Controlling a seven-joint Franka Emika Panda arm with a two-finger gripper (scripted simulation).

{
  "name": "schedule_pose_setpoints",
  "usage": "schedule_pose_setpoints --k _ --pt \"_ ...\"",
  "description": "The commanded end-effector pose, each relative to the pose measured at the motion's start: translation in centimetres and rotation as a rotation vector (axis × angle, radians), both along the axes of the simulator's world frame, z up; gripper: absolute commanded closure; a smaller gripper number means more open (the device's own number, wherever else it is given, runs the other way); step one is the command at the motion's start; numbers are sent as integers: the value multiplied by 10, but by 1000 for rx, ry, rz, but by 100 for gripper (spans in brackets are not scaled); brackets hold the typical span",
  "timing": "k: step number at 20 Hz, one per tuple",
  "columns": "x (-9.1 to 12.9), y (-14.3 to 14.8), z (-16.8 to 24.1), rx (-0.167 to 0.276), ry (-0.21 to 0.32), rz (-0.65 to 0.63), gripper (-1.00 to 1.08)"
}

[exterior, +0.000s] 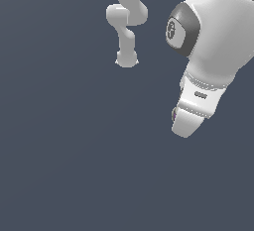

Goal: Pick up the object and move it to a goal position.

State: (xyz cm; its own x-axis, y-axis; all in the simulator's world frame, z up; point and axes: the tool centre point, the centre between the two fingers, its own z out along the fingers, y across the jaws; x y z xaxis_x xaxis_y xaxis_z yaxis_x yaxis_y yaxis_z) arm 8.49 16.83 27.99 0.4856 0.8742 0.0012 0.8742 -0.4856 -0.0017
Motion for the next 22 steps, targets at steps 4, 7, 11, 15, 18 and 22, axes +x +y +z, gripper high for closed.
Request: schedule_pose_setpoints --k 4,7,11,15,18,22 --pt "11 8 29 0 -1 -1 108" --pt "17 12 41 -1 -1 -1 108" --pt "23 16 55 -1 -1 -1 108" --pt "27 19 65 -1 -1 -1 108" --pt "30 21 70 -2 -1 -1 108" --pt "32 22 75 -2 -1 -1 108"
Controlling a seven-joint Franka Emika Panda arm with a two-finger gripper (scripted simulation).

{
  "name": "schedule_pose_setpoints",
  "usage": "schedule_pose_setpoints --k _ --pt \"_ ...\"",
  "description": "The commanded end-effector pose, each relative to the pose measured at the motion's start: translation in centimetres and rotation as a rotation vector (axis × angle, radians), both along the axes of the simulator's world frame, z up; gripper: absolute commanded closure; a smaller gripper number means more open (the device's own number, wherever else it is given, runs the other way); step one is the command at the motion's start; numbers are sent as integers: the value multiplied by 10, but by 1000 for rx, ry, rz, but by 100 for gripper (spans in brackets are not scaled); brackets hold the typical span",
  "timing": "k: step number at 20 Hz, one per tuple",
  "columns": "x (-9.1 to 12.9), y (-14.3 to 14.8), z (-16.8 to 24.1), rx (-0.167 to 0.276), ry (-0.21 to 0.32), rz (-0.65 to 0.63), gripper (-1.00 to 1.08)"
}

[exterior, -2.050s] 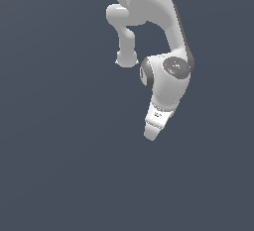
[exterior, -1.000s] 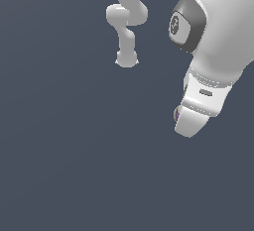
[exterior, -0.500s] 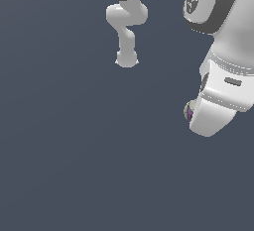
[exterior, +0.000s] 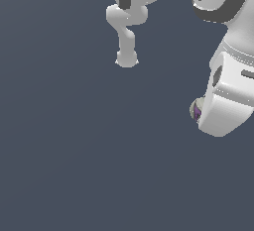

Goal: Pick up the object and move it to a goal position.

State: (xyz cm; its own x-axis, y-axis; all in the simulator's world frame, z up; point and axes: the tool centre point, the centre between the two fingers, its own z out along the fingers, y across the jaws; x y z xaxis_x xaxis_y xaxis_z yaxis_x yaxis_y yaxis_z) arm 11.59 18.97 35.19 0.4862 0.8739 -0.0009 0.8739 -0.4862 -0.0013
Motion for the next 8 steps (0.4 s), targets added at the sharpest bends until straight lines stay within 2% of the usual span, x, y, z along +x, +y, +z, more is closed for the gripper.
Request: schedule_pose_setpoints --k 1,8 --pt "1 1 3 0 -1 0 108" --pt "3 1 5 0 -1 0 108"
